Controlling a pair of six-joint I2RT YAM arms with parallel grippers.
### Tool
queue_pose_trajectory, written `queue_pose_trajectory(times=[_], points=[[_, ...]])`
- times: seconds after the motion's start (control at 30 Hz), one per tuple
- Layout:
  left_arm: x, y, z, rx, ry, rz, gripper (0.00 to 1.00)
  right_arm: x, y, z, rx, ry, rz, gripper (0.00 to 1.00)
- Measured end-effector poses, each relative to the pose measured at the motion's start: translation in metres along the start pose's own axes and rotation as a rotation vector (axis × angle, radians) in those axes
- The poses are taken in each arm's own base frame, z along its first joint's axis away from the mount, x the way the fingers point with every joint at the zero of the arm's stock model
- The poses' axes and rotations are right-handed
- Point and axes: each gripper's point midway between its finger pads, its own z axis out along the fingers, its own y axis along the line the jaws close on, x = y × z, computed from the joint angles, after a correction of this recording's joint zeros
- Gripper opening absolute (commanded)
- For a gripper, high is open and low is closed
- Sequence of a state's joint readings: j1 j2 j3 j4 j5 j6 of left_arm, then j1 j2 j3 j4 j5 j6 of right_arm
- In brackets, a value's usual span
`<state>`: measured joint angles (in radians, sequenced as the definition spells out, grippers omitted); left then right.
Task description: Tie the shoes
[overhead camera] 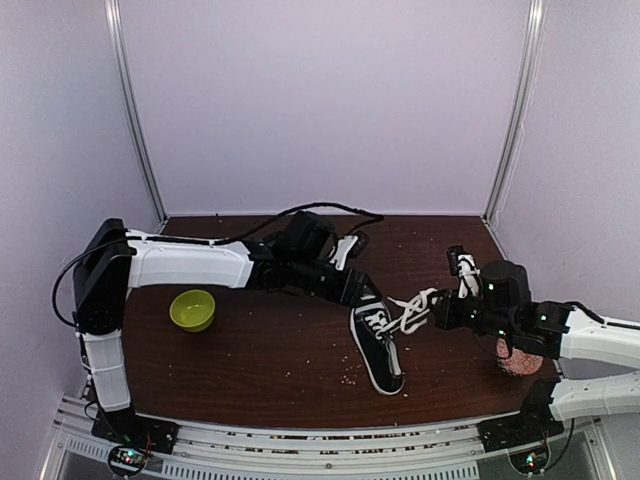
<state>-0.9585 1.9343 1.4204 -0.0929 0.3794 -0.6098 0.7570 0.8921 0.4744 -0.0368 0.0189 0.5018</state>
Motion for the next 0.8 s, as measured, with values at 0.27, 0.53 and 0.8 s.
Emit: queue_pose_trajectory(times=[0.27, 0.53, 0.8], points=[[0.018, -0.005, 0.02, 0.065, 0.115, 0.037, 0.68, 0.004, -0.002, 0.002, 0.008, 0.016, 0.0, 0.0], [0.003, -0.028, 0.026, 0.144, 0.102, 0.071, 0.61, 0.012, -0.004, 0.01, 0.018, 0.048, -0.004, 0.0], [-0.004, -0.038, 0.047, 0.226, 0.097, 0.082, 0.56, 0.011, 0.0, 0.013, 0.001, 0.049, -0.002, 0.0]])
